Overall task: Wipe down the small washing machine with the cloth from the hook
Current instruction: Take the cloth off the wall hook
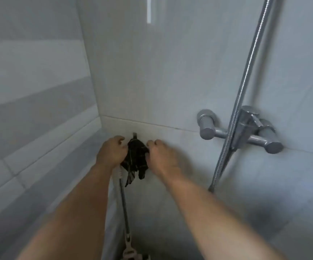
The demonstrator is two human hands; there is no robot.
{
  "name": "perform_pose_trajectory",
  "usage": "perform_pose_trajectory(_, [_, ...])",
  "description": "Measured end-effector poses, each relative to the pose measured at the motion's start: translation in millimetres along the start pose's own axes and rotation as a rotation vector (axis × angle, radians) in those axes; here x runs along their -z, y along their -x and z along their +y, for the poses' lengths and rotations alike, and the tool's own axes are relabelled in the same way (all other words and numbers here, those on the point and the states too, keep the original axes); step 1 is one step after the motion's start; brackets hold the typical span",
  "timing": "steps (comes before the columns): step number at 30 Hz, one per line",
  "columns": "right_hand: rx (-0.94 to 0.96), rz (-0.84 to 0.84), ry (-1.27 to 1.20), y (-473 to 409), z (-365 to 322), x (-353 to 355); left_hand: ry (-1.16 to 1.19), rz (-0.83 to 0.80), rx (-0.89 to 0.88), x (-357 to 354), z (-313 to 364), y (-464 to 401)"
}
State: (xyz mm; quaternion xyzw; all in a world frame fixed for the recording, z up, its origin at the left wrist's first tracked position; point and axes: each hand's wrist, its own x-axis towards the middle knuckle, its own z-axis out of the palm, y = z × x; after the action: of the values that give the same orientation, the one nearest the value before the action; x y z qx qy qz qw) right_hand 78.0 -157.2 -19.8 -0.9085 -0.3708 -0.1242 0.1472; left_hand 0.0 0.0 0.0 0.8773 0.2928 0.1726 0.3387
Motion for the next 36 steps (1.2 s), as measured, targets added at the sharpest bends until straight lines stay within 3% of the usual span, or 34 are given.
perform_pose_trajectory(4, [-0.071,0.052,-0.017,2.9,-3.2,-51.4,0.136,-0.053,-0.025,-27.5,-24.2,-10.5])
perform_pose_trajectory(7, [-0.092,0.125,-0.089,0.3,-5.6,-69.1,0.179,-0.003,-0.057,-41.0,-31.5,-17.1])
perform_pose_trajectory(12, [-0.152,0.319,-0.291,2.9,-0.3,-55.8,0.195,0.020,-0.125,-37.8,-38.9,-16.0])
perform_pose_trajectory(17, [-0.184,0.377,-0.477,23.1,17.2,-40.3,0.249,-0.048,-0.140,-46.8,-50.5,18.6])
perform_pose_trajectory(23, [-0.191,0.210,-0.629,107.3,43.9,-75.7,0.268,-0.327,0.034,-114.9,-101.1,107.2])
perform_pose_trajectory(27, [-0.138,0.130,-0.551,218.9,64.1,-94.1,0.359,-0.488,0.230,-182.6,-136.2,199.8])
perform_pose_trajectory(32, [-0.164,0.013,-0.412,373.4,89.9,-89.8,0.664,-0.782,0.558,-261.5,-131.5,342.5])
perform_pose_trajectory(36, [-0.152,-0.006,-0.422,465.3,110.5,-74.9,0.982,-0.780,0.579,-291.1,-100.3,413.7])
